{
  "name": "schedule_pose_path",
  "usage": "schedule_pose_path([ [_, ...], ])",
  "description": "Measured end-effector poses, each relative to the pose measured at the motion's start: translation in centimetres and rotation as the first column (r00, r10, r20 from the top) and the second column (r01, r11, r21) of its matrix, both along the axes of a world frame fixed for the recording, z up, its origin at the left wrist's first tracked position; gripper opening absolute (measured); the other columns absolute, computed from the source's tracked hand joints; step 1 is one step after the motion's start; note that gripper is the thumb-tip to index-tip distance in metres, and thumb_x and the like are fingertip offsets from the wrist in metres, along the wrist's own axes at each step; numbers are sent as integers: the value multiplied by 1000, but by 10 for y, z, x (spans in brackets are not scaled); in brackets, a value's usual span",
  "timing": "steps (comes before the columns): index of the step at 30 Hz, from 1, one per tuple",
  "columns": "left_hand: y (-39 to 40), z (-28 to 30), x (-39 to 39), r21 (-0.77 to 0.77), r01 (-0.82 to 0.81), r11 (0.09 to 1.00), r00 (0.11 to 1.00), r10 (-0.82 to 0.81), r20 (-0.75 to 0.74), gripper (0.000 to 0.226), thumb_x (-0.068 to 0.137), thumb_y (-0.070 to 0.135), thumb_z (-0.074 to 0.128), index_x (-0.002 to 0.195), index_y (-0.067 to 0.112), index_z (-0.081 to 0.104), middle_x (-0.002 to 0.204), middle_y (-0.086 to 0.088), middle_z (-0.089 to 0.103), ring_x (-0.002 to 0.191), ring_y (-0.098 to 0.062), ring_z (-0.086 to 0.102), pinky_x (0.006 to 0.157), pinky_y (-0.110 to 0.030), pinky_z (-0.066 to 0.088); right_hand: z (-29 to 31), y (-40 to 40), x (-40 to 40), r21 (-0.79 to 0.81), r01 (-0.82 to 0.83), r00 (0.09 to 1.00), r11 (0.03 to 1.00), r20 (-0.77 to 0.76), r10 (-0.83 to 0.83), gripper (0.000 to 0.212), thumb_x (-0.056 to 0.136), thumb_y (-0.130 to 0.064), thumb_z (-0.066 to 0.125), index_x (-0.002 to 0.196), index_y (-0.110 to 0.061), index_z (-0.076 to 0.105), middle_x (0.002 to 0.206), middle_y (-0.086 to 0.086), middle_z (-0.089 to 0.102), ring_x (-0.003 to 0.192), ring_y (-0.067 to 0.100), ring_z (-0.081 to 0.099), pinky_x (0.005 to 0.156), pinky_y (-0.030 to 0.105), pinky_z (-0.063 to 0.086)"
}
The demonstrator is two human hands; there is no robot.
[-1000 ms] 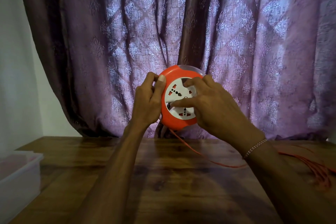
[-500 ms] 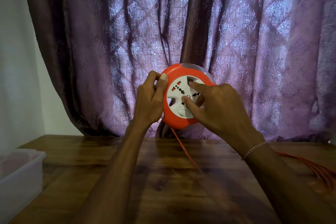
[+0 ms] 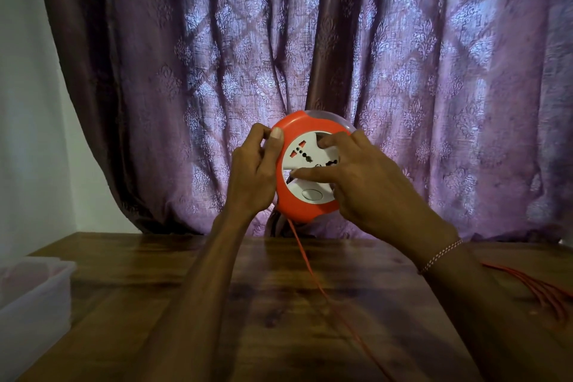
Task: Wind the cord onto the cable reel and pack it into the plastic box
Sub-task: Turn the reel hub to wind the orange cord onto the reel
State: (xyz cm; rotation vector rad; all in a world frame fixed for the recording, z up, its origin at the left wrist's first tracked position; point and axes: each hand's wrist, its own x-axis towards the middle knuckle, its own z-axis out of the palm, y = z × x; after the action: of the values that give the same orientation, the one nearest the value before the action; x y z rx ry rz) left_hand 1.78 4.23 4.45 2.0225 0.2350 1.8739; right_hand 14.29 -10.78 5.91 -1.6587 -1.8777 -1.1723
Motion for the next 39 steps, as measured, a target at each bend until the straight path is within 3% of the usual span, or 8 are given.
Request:
schedule_pose_path([
  [7,0,0,1,8,-25,1000,1000,25,-2,29,103,47,43,78,32,46,57,4,54,51,-5,47,49,-39,40,-4,1,0,92,54,998,994,11,-55,50,77,-30,48,121,-50,63,120,6,56,109,28,51,73,37,46],
  [13,-2,1,1,6,-16,1000,1000,16,-1,28,103,44,43,79,30,46,55,14,56,47,-3,46,45,-28,35,-8,7,0,231,82,987,970,-151,-48,62,76,-70,57,133,-45,54,93,1,74,86,29,68,66,37,54],
  [19,0,0,2,4,-13,1000,1000,13,-22,28,106,40,44,80,30,46,56,6,56,49,-3,49,46,-32,38,-7,6,0,270,41,981,962,-196,13,64,77,-73,52,130,-38,59,80,1,76,76,32,69,64,39,57],
  [22,0,0,1,7,-12,1000,1000,12,-12,29,105,42,42,79,30,46,60,11,56,50,-3,46,47,-32,37,-5,3,1,253,46,987,966,-161,-4,55,83,-67,54,128,-37,60,84,-2,74,87,26,63,63,38,54],
  [26,2,0,-1,-4,-3,1000,1000,3,-8,30,106,41,43,79,28,45,64,7,56,52,-4,47,50,-38,39,0,0,5,254,-81,987,964,-113,113,25,85,-34,65,108,-27,72,100,1,64,95,25,50,63,41,51],
  [30,2,0,-1,-3,-11,1000,1000,11,-10,29,107,38,44,79,30,46,60,11,56,50,-3,47,47,-31,37,1,2,8,64,-106,994,992,45,103,42,70,-4,71,101,-31,76,128,4,60,110,31,48,76,37,49],
  [36,3,0,0,14,9,1000,1000,-9,-2,28,107,39,43,79,31,46,61,16,58,51,0,49,47,-24,38,-1,3,2,52,-72,996,996,51,70,51,82,-34,31,108,-41,74,138,3,55,117,25,36,80,41,45],
  [39,3,1,0,26,2,1000,1000,-2,-3,28,105,43,43,80,31,46,61,16,58,51,0,48,47,-22,37,-1,3,1,82,-5,996,997,87,-2,52,83,-39,27,110,-47,70,135,2,55,115,29,43,77,42,42],
])
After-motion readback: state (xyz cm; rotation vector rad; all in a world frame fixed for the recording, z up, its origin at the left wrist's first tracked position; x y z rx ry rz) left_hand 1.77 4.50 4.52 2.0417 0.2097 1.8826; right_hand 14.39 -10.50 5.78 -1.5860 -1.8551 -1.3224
